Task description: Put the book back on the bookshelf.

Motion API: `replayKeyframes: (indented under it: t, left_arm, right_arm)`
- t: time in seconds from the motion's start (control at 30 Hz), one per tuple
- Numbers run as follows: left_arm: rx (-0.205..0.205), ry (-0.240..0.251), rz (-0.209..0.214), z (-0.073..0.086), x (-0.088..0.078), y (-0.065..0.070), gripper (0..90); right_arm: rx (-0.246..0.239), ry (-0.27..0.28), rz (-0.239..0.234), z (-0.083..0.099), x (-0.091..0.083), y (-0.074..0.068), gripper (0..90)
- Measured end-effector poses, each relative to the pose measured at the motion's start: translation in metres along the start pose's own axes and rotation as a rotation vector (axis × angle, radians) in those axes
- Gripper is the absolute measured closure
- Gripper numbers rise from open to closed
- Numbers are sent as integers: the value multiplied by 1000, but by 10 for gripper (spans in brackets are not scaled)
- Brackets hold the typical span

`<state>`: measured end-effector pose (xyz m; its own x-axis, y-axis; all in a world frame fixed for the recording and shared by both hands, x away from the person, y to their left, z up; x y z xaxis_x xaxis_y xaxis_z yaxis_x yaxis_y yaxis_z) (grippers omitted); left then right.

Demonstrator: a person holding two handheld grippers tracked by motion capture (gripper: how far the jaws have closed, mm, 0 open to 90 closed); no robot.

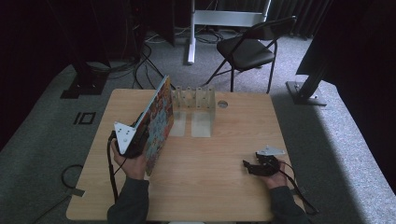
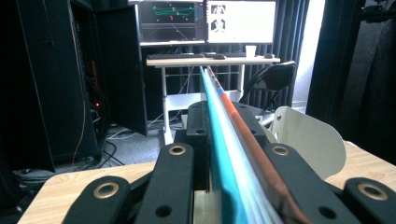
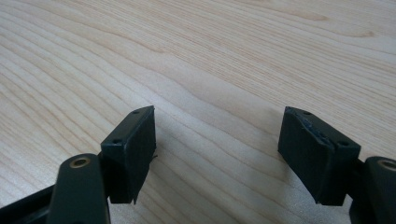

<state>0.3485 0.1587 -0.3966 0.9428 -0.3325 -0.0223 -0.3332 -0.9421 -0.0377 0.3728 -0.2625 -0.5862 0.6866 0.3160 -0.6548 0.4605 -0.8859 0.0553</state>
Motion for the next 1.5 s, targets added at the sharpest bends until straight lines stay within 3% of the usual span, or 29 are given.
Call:
replayKeyframes:
  t: [0.77,1.23,1.5]
  left_arm:
    - [-20,13,-61,2,9,-1,801]
    - [11,17,-91,3,20,8,801]
    - [-1,21,-109,4,23,8,800]
  right_arm:
    - [0,0,1,0,0,0,272]
    - [1,-1,0,0,0,0,271]
    - [1,0,0,0,0,1,271]
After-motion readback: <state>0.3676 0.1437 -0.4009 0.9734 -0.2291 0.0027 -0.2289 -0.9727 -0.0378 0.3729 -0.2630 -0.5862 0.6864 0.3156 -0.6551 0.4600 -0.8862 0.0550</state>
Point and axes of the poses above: each handheld gripper's, and its own axes: x roughly forward along the jaws, z roughly out of its underside, y roughly to its right, the point moved 5 cm from there along x, roughly forward along the jaws, and after that the axes turned 5 degrees about z, right-handed, at the moved point
